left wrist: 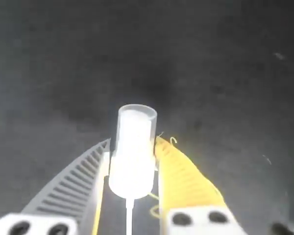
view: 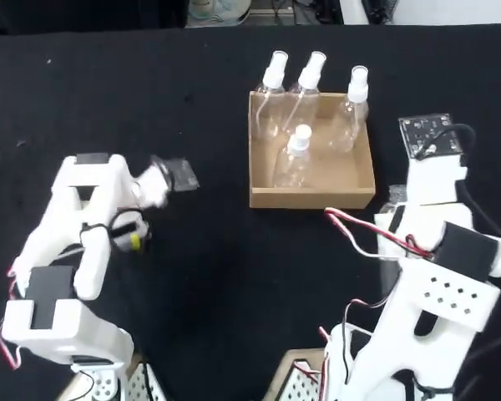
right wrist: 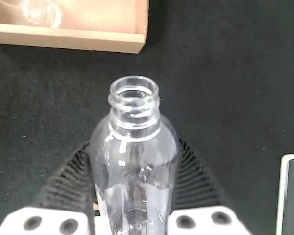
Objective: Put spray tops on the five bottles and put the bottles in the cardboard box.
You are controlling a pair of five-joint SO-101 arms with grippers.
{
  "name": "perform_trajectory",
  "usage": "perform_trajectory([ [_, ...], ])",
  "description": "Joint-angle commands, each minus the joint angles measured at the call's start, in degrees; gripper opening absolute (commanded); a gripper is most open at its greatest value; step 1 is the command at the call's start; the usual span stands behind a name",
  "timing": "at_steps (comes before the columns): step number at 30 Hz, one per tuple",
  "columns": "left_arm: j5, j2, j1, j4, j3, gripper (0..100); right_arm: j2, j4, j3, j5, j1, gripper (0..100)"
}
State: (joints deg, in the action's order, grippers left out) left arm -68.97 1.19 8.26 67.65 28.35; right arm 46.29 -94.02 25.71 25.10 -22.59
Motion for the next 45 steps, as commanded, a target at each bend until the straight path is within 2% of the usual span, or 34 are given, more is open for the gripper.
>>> perform_trajectory([
  [1,14.9,-4.1,3.3,-3.4,-5.1,5,1.9,2.4,-0.7,-3.9,5.6,1.1],
  [5,32.3,-1.9,6.1,-7.6,-5.8,5,1.7,3.9,-0.1,-7.9,11.1,1.1],
  [7,36.7,0.1,6.5,-8.0,-6.3,8,1.8,4.3,0.1,-8.9,12.6,1.1],
  [10,36.8,4.8,6.5,-7.5,-7.7,20,1.8,4.3,0.1,-9.4,12.8,1.1],
  [12,36.7,7.4,7.0,-7.0,-10.2,25,2.1,4.2,0.8,-9.1,12.7,1.1],
  [15,36.0,9.6,7.0,-1.5,-17.0,23,2.1,5.2,3.0,-8.9,11.9,1.1],
  [21,25.8,15.9,6.5,14.2,-30.9,23,2.1,8.0,5.9,-9.0,11.9,1.1],
  [26,19.6,25.3,7.0,16.8,-36.4,23,2.2,7.7,5.6,-9.3,12.2,1.1],
  [33,18.8,27.9,6.9,17.0,-38.8,22,2.2,7.8,5.8,-9.5,12.8,1.1],
  [38,19.1,28.0,6.5,20.2,-37.8,2,2.2,8.3,5.9,-12.7,21.2,1.1],
  [45,20.0,20.7,10.5,20.6,-36.1,3,4.4,12.9,8.2,-17.3,34.6,1.1],
])
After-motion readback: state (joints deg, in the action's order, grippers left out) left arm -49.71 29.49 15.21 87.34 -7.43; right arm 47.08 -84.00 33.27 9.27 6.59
